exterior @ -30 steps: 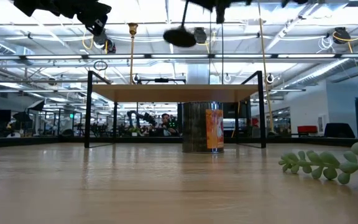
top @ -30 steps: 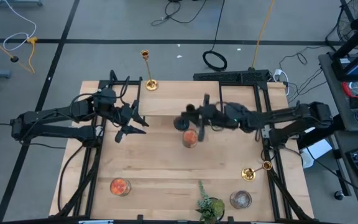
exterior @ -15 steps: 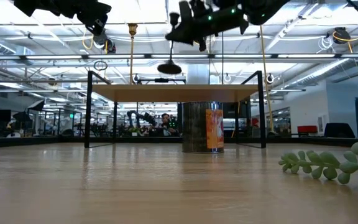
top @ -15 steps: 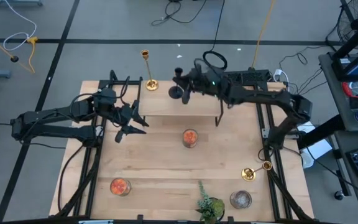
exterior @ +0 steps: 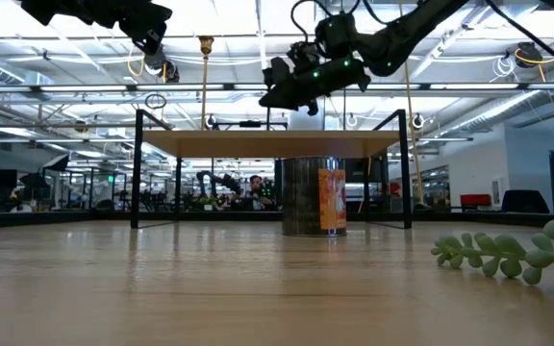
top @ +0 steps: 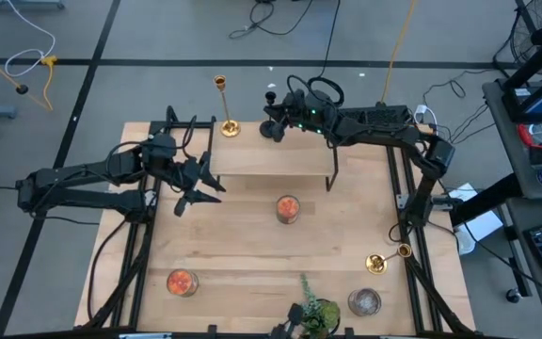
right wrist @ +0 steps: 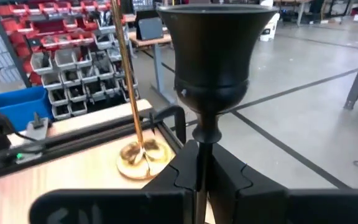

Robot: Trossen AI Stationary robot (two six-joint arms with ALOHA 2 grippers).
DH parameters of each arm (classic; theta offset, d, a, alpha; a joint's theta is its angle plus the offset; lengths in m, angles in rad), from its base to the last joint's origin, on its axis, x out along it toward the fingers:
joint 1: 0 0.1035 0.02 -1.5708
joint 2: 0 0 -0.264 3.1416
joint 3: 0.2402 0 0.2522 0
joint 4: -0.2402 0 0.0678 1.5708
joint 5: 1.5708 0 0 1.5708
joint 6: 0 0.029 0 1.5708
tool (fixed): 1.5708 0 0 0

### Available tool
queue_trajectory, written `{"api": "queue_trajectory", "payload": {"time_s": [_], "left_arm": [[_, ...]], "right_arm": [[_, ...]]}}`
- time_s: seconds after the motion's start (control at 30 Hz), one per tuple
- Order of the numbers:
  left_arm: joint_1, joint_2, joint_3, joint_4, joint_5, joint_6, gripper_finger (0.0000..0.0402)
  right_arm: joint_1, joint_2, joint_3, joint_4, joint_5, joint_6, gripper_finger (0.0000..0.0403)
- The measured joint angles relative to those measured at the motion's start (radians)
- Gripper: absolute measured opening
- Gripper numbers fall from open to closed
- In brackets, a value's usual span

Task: Pick & Place candle stick holders
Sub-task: Put the black candle holder on the shelf aligned with the other gold candle holder

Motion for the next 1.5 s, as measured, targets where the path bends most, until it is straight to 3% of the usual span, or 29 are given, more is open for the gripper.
{"api": "queue_trajectory", "payload": {"time_s": [0.63,1.2,1.5], "left_arm": [[0.000,0.000,0.000,-0.001,0.000,-0.013,0.0152],[0.000,0.000,0.000,-0.001,-0.001,-0.066,0.0152],[0.000,0.000,0.000,-0.001,-0.001,-0.091,0.0152]], "right_arm": [[-0.008,0.012,-0.001,-0.002,-0.056,-0.049,0.0042],[0.000,-0.023,-0.001,-0.103,-0.109,-0.075,0.0175],[0.033,-0.110,-0.001,-0.201,-0.101,-0.085,0.0209]]}}
